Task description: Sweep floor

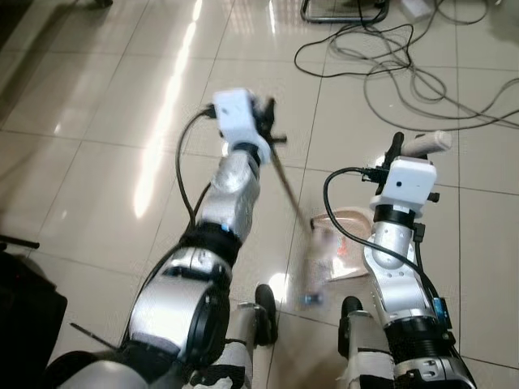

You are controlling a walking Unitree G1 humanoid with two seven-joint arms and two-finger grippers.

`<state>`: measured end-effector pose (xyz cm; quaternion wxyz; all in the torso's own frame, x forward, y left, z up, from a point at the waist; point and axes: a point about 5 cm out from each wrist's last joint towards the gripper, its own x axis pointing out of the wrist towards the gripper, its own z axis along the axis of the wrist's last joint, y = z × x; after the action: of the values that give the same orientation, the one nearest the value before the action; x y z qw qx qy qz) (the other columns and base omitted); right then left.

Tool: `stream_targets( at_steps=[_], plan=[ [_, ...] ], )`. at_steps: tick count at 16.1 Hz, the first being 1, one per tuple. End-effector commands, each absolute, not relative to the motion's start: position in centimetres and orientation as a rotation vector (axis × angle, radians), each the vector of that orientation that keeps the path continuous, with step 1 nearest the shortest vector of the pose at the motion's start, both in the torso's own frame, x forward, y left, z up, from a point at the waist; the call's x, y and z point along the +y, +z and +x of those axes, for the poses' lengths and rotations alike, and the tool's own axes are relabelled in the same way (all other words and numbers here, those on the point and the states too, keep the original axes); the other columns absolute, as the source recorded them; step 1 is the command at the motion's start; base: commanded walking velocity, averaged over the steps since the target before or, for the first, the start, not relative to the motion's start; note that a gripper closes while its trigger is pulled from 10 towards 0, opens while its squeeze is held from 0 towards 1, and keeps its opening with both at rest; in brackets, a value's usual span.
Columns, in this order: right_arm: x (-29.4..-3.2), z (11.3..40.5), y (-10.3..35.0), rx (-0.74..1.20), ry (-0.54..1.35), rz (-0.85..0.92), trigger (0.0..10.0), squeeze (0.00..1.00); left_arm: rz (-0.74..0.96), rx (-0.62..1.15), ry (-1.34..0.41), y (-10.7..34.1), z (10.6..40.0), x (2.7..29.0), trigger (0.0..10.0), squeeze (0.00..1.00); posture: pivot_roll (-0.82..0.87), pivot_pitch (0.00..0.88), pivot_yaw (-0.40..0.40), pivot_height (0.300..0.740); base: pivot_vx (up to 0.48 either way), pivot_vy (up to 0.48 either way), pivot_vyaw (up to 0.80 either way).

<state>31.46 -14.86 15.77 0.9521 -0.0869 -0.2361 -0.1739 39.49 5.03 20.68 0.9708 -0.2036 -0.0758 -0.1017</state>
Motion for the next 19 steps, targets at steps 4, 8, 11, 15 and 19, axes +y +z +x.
stream_targets(
  at_steps=[4,8,11,15,19],
  plan=[
    [-14.4,31.2,15.1,-0.448,-0.358,-0.152,10.0,0.00,-0.695,-0.194,-0.218,24.0,39.2,1.8,10.0,0.00,0.06,0.443,0.209,0.740,0.000,0.000,0.00],
    [-14.0,31.0,14.8,-0.436,-0.351,-0.139,10.0,0.00,-0.710,-0.252,-0.391,26.8,39.4,1.1,10.0,0.00,0.06,0.442,0.208,0.740,0.000,0.000,0.00],
    [-13.7,31.1,14.6,-0.426,-0.346,-0.129,10.0,0.00,-0.641,-0.246,-0.637,27.7,38.6,-0.2,10.0,0.00,0.06,0.425,0.208,0.740,0.000,0.000,0.00],
    [-14.0,31.2,14.7,-0.427,-0.347,-0.125,10.0,0.00,-0.379,-0.293,-0.808,28.1,37.9,2.8,10.0,0.00,0.07,0.398,0.207,0.740,0.000,0.000,0.00],
    [-14.5,31.2,14.8,-0.433,-0.351,-0.127,10.0,0.00,-0.437,-0.325,-0.822,31.6,37.3,6.3,10.0,0.00,0.07,0.387,0.207,0.740,0.000,0.000,0.00]
  ],
)
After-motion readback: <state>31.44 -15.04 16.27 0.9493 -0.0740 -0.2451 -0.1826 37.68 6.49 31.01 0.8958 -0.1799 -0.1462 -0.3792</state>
